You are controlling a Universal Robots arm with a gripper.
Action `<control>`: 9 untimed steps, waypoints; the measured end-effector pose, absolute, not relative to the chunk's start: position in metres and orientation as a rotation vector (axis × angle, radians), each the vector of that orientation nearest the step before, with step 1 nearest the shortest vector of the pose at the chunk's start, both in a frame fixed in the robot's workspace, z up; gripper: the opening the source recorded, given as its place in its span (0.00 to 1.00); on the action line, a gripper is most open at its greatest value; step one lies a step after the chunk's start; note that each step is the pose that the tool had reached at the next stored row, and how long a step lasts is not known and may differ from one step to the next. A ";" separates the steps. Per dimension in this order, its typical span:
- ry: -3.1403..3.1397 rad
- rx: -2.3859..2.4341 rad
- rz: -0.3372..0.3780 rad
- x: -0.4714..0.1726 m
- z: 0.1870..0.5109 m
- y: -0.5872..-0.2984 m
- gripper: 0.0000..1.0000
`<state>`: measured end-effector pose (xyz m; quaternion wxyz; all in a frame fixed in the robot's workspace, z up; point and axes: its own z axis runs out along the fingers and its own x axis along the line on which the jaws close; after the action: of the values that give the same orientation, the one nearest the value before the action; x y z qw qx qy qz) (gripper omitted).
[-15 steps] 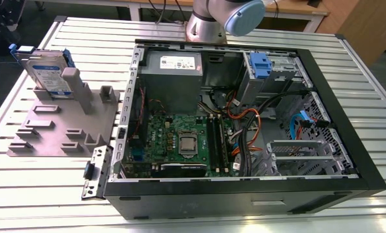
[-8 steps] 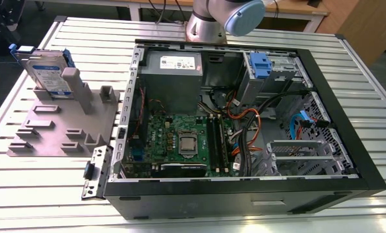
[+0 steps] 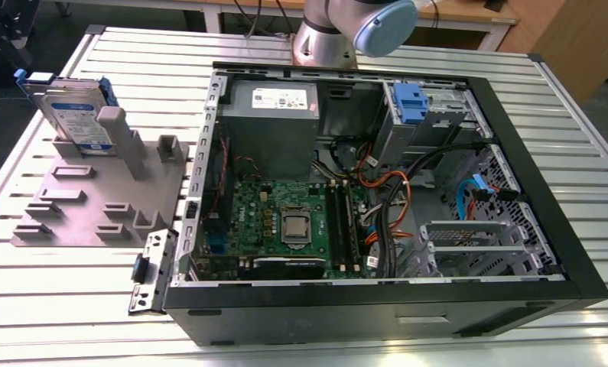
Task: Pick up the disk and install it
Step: 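Pick up the disk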
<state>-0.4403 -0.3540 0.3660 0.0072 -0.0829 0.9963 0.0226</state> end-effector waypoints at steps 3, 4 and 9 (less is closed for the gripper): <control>3.115 -0.273 0.071 -0.440 0.366 -0.354 0.11; 3.114 -0.277 0.071 -0.440 0.366 -0.354 0.11; 3.114 -0.287 0.071 -0.440 0.366 -0.354 0.11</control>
<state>-0.4403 -0.3540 0.3661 0.0070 -0.0918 0.9955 0.0227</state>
